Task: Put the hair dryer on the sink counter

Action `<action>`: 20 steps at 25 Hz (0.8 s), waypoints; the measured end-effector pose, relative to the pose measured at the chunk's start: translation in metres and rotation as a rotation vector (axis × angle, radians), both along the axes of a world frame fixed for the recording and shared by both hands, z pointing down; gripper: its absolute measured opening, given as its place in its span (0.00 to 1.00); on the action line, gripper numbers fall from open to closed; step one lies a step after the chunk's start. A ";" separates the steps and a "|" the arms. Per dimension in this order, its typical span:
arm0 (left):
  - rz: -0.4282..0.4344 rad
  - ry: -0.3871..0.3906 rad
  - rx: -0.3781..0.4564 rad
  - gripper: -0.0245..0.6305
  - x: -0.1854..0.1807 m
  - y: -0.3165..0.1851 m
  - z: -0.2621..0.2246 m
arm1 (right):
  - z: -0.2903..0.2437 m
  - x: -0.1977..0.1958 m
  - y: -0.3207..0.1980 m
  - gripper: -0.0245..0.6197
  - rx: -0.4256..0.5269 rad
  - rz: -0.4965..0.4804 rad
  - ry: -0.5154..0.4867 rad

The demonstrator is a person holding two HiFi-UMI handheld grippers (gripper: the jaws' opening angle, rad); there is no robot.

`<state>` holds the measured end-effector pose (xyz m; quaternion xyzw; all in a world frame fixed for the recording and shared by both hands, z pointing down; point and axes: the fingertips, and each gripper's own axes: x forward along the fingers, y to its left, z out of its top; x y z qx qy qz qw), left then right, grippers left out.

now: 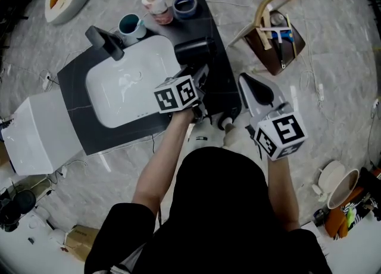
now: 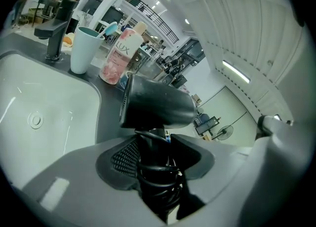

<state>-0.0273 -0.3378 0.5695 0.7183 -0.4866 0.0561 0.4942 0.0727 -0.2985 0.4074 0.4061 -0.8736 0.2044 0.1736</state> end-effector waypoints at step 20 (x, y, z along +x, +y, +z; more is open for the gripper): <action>0.027 -0.072 -0.115 0.33 0.013 -0.007 0.048 | 0.024 0.016 0.002 0.05 -0.054 0.020 0.020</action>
